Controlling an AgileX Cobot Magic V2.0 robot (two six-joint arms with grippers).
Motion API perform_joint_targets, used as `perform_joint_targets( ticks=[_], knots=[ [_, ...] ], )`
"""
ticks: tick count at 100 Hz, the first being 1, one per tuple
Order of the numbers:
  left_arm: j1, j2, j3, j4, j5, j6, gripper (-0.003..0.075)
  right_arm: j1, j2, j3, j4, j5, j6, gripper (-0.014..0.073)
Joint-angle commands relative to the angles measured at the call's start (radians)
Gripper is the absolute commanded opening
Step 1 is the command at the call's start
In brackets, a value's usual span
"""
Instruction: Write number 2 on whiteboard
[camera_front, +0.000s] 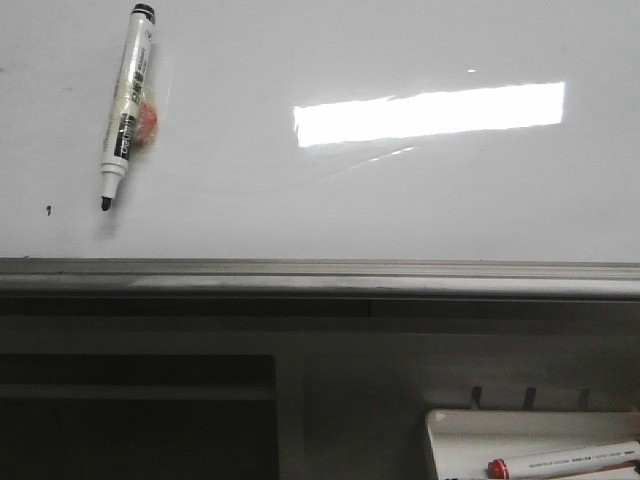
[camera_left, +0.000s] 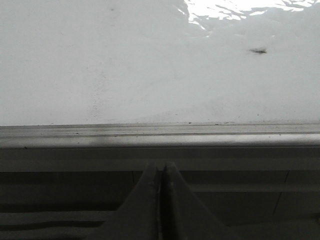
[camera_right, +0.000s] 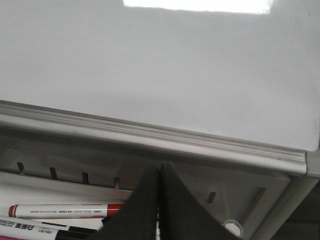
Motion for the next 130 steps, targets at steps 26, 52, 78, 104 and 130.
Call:
perform_joint_targets(
  ticks=[26,52,78,104,130],
  knots=[
    [-0.001,-0.028,0.010,-0.003,-0.071,-0.007,-0.0020,-0.006,-0.020,0.025,0.001,-0.024,-0.006,-0.0071],
    [-0.001,-0.028,0.010,-0.003,-0.071,-0.007,-0.0020,-0.006,-0.020,0.025,0.001,-0.024,-0.006,-0.0071],
    [-0.001,-0.028,0.010,-0.003,-0.071,-0.007,-0.0020,-0.006,-0.020,0.025,0.001,-0.024,-0.006,-0.0071],
    [-0.001,-0.028,0.010,-0.116,-0.344,-0.007,-0.0020,-0.006,-0.020,0.025,0.004,-0.193,-0.006,-0.0071],
    [-0.001,-0.028,0.010,-0.136,-0.554,-0.007,-0.0020,-0.006,-0.020,0.025,0.004,-0.460,-0.006,-0.0071]
  ],
)
